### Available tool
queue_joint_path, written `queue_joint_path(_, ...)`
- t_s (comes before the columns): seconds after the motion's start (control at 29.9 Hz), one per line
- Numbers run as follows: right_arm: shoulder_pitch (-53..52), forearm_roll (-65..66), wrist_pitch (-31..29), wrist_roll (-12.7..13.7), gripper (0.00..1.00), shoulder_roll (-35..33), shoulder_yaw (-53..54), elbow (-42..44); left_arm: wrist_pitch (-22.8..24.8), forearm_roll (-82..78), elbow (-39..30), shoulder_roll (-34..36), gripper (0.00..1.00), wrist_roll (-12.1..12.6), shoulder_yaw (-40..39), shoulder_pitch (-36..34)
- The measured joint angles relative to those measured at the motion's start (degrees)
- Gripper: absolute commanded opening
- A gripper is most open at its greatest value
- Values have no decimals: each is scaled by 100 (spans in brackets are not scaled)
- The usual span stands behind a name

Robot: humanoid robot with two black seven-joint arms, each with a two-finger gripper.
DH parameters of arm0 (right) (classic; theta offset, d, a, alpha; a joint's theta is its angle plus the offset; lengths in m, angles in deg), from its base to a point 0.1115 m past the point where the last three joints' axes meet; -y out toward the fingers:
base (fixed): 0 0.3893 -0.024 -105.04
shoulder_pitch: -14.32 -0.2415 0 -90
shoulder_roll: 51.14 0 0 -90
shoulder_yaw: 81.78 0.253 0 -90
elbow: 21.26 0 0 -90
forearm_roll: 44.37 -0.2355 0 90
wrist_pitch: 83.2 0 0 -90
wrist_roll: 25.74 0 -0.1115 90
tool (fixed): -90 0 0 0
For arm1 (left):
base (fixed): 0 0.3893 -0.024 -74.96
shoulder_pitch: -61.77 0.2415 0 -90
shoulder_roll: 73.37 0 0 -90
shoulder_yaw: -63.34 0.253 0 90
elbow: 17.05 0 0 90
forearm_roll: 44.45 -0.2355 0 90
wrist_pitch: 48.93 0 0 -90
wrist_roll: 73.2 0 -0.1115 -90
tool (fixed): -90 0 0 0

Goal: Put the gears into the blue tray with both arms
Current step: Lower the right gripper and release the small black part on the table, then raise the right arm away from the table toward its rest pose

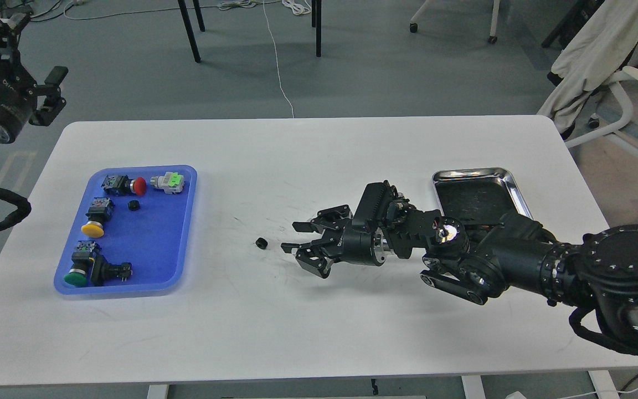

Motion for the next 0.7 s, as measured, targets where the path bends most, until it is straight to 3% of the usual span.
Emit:
queue_joint_path(0.3, -32, -470, 13, 0, 83, 0, 608, 173, -7, 0, 3, 14, 98, 0, 17, 8)
queue_joint_path(0.7, -105, -1938, 2, 0, 87, 0, 1914, 497, 5, -41, -124, 120, 98, 0, 136, 62)
